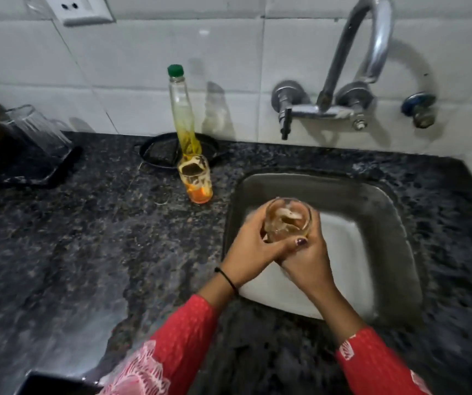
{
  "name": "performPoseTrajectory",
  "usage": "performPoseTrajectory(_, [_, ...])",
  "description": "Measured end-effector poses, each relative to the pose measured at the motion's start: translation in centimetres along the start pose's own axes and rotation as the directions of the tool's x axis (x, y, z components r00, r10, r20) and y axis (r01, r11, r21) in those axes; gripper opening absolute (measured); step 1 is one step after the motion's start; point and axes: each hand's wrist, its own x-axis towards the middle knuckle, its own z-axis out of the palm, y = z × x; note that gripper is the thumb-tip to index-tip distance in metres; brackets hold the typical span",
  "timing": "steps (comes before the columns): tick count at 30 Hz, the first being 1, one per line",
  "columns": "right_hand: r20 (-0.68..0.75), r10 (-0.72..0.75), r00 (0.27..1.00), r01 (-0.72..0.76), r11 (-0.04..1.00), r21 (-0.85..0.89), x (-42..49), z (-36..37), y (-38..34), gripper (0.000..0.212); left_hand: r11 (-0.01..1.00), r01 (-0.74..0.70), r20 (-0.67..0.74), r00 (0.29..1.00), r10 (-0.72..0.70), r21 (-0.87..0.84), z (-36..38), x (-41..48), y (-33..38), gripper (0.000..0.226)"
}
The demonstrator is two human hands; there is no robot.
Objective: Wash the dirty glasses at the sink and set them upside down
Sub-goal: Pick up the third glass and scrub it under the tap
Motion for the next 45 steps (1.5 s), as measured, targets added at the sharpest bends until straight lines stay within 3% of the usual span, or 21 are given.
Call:
performPoseTrajectory(3, [-0.116,0.049,0.992,-0.050,0.999,0.001,1.1,-2.9,0.1,0.074,0.995,0.090,0.020,0.996,-0.089,-0.048,1.8,3.0,1.2,0.061])
performPoseTrajectory(6, [-0.215,0.063,0.975,-0.065,0.998,-0.002,2.4,-4.7,0.0,0.071,0.986,0.127,-0.195,0.970,-0.146,-0.105,2.1,7.6,3.0,0.063])
performPoseTrajectory(9, [-0.237,0.081,0.968,-0.080,0.997,0.016,3.5,-5.4,-0.4,0.070,0.988,0.141,-0.357,0.922,-0.152,-0.056,1.9,13.7,4.3,0.082])
performPoseTrajectory(13, [-0.215,0.100,0.971,-0.097,0.995,0.025,4.4,-5.2,-0.9,0.066,0.964,0.238,-0.385,0.884,-0.264,-0.114,1.5,20.2,5.0,0.098])
performPoseTrajectory(17, [-0.159,0.134,0.978,-0.134,0.991,0.011,4.8,-5.0,-0.6,0.063,0.946,0.278,-0.372,0.871,-0.321,-0.167,1.6,23.1,3.8,0.078])
performPoseTrajectory(19, [-0.140,0.158,0.978,-0.156,0.987,0.023,5.0,-4.7,-0.4,0.065,0.894,0.251,-0.403,0.823,-0.399,-0.372,1.5,23.3,3.6,0.070])
performPoseTrajectory(21, [-0.139,0.173,0.975,-0.168,0.985,0.046,5.3,-4.6,-0.2,0.064,0.804,0.221,-0.366,0.802,-0.471,-0.551,1.0,22.7,4.1,0.063])
performPoseTrajectory(23, [-0.139,0.188,0.972,-0.181,0.982,0.056,5.6,-4.4,0.3,0.065,0.733,0.181,-0.301,0.827,-0.474,-0.656,0.4,22.0,4.1,0.052])
performPoseTrajectory(25, [-0.143,0.198,0.970,-0.192,0.980,0.050,5.5,-4.2,0.7,0.070,0.711,0.219,-0.182,0.879,-0.442,-0.669,0.6,20.4,3.4,0.039])
performPoseTrajectory(27, [-0.151,0.196,0.969,-0.194,0.981,0.029,5.3,-4.3,1.1,0.076,0.744,0.352,-0.053,0.887,-0.460,-0.568,1.7,18.2,0.4,0.041])
performPoseTrajectory(30, [-0.161,0.172,0.972,-0.177,0.984,-0.018,4.9,-4.4,1.4,0.082,0.647,0.595,0.154,0.781,-0.605,-0.477,4.1,12.5,-4.7,0.062])
performPoseTrajectory(34, [-0.170,0.207,0.963,-0.225,0.970,-0.089,4.1,-4.5,2.2,0.083,0.450,0.720,0.407,0.680,-0.610,-0.528,7.4,7.6,-7.6,0.051])
performPoseTrajectory(36, [-0.149,0.210,0.966,-0.233,0.960,-0.157,3.7,-4.8,2.3,0.071,0.402,0.723,0.439,0.672,-0.596,-0.561,8.3,7.3,-7.8,0.050])
performPoseTrajectory(38, [-0.121,0.134,0.984,-0.168,0.927,-0.335,3.8,-5.3,2.2,0.046,0.388,0.713,0.403,0.670,-0.624,-0.584,8.6,7.6,-7.6,0.042])
performPoseTrajectory(41, [0.010,0.011,1.000,-0.001,0.718,-0.696,4.9,-6.0,2.1,0.025,0.393,0.686,0.340,0.677,-0.653,-0.612,8.7,8.6,-8.3,0.036])
performPoseTrajectory(45, [0.122,0.040,0.992,0.076,0.582,-0.810,7.1,-6.3,0.5,0.012,0.370,0.654,0.299,0.680,-0.669,-0.660,8.3,10.3,-8.8,0.034])
